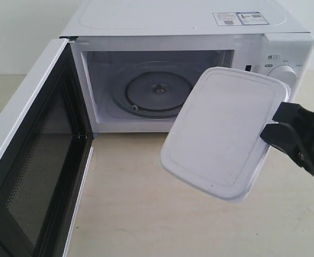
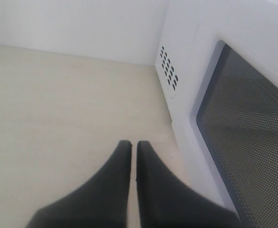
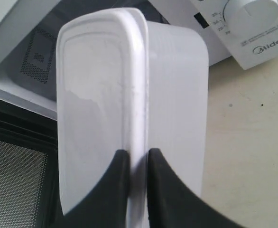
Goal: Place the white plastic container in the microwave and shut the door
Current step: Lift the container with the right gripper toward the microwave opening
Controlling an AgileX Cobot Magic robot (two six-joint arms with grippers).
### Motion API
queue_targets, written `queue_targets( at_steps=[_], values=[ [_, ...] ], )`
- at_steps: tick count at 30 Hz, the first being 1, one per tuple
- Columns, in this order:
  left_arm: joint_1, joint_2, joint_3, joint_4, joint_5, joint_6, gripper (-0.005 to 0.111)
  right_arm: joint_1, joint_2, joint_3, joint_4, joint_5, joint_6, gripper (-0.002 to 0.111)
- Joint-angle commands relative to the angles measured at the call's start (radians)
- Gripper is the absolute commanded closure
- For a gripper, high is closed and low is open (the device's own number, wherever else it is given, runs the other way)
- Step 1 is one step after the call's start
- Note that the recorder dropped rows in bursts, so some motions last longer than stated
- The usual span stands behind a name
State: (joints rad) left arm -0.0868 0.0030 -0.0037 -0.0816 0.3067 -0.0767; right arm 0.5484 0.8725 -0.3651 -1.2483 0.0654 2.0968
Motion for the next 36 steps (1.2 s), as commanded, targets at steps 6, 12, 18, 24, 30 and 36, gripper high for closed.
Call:
queue_targets(
  at_steps=[6, 12, 18, 24, 30, 36],
  values=[
    [0.002, -0.003, 0.004, 0.000, -0.003, -0.006, 0.102, 0.177, -0.015, -0.021, -0.156, 0.241, -0.001, 0.108],
    [0.002, -0.003, 0.004, 0.000, -0.003, -0.006, 0.102, 0.231, -0.013, -0.053, -0.161, 0.281, -0.001, 0.108],
    [0.002, -0.003, 0.004, 0.000, -0.003, -0.006, 0.102, 0.302, -0.013, -0.053, -0.244, 0.350, -0.001, 0.108],
    [0.002, -0.003, 0.004, 0.000, -0.003, -0.006, 0.102, 0.348, -0.013, -0.055, -0.010, 0.385, -0.001, 0.108],
    [0.002, -0.003, 0.004, 0.000, -0.003, -0.006, 0.102, 0.348, -0.013, -0.071, 0.231, 0.372, -0.001, 0.108],
    [0.002, -0.003, 0.004, 0.000, -0.003, -0.006, 0.102, 0.279, 0.039, -0.090, 0.358, 0.248, -0.001, 0.108]
  ],
)
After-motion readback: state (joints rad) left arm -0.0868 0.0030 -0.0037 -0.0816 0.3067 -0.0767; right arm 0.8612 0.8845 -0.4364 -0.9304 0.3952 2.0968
